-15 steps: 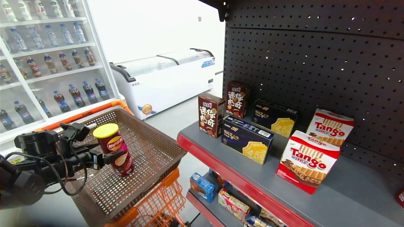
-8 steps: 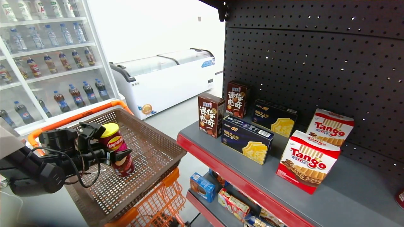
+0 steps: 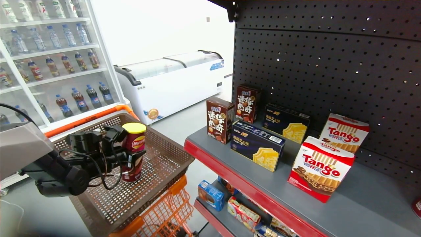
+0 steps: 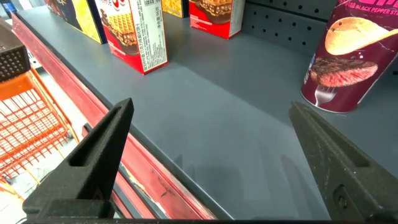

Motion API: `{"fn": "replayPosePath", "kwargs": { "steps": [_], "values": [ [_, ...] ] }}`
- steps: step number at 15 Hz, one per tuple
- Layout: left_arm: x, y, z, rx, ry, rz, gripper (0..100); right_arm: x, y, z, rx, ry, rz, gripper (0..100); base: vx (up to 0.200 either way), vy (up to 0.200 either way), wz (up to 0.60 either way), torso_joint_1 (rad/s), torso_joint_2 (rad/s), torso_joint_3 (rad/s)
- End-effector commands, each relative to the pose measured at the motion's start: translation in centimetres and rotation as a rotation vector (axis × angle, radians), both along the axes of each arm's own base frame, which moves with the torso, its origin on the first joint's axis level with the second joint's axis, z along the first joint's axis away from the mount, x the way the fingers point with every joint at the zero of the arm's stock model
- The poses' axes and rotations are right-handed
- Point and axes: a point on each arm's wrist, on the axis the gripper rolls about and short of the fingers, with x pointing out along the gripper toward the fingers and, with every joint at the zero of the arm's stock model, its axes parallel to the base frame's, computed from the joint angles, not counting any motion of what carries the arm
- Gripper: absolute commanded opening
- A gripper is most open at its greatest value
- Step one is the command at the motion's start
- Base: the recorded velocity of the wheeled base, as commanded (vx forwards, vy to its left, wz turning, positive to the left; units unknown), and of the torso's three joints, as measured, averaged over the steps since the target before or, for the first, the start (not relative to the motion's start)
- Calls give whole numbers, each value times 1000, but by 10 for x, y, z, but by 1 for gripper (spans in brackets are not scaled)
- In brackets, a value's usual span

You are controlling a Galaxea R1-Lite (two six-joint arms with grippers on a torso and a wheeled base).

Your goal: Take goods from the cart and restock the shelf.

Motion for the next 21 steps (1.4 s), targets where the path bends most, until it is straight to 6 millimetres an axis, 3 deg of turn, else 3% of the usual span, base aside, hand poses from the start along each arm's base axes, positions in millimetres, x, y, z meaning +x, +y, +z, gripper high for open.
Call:
{"fn": "replayPosePath", "kwargs": {
  "steps": [1,4,10,17,21],
  "values": [
    [0,0,0,10,-4,-1,0,0,0,0,0,0,1,100,0,0,0,0,0,0],
    [-5,-2,4,21,-1,17,0,0,0,0,0,0,0,100,0,0,0,0,0,0],
    [-13,-29,50,48,-124,-23,0,0,0,0,0,0,1,100,0,0,0,0,0,0],
    [-44,-65,120,-7,-259,-51,0,0,0,0,0,0,0,100,0,0,0,0,0,0],
    [-71,-80,131,-7,-265,-70,0,0,0,0,0,0,0,100,0,0,0,0,0,0]
  ]
}}
